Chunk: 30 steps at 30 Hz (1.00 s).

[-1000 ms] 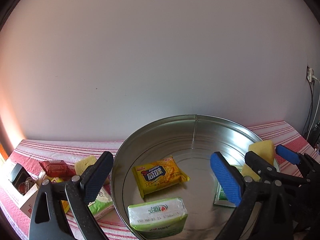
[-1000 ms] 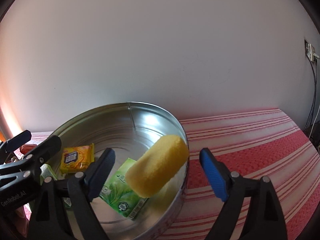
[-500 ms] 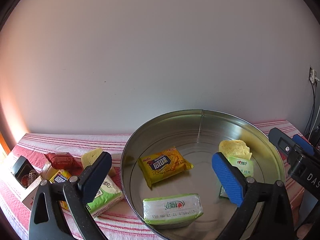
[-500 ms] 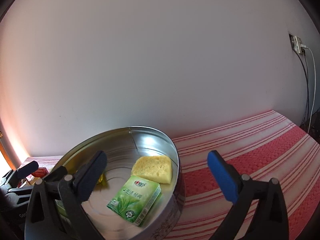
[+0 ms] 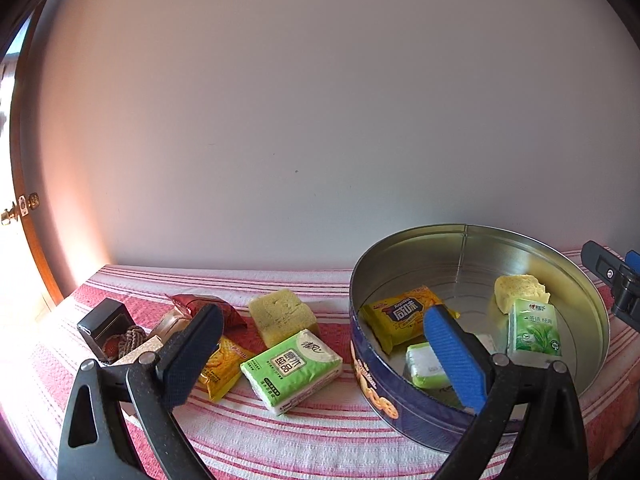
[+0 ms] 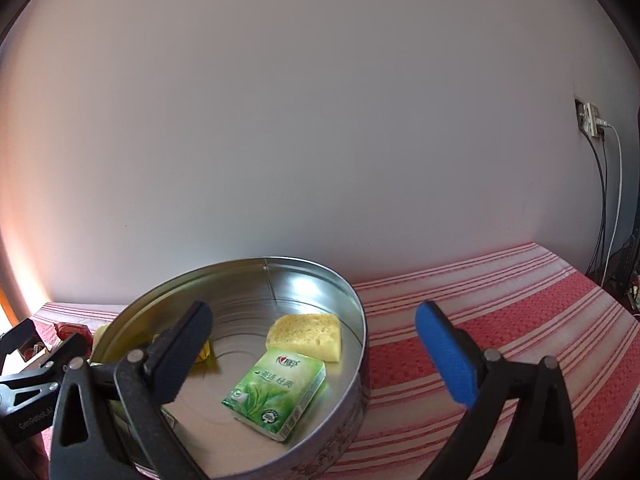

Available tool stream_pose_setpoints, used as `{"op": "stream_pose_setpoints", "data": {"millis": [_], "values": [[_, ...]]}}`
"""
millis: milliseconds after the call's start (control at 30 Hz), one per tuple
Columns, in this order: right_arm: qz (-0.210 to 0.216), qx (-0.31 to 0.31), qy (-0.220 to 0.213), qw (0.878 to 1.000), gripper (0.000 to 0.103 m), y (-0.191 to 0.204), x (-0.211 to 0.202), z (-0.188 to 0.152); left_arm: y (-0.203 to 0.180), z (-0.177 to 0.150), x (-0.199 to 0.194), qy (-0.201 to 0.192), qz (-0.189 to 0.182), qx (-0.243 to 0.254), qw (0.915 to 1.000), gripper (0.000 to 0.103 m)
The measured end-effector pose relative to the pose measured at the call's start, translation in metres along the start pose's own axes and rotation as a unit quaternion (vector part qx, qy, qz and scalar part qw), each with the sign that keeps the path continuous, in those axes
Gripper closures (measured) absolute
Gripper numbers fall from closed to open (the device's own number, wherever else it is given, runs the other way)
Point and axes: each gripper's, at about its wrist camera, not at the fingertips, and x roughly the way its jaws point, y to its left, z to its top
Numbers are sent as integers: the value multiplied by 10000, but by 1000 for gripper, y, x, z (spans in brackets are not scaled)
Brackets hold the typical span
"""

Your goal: Organize objects

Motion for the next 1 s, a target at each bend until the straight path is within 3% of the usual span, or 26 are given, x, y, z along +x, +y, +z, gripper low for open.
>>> {"op": "stream_pose_setpoints", "data": {"millis": [167, 433, 667, 1000], "values": [[-283, -202, -281, 9990, 0, 7, -8, -5, 17, -10, -3, -10, 137, 3, 9999, 1], [-457, -414, -277, 9977, 0, 32, -23, -16, 43, -17, -18, 25, 178, 35, 9998, 1], [-258, -428, -105, 9987, 0, 60, -46, -30, 75, -22, -17, 243, 97, -25, 9997, 1], [269, -751, 125, 9967, 0, 128, -58, -48, 143, -30, -1, 659, 293, -336, 9968, 1]]}}
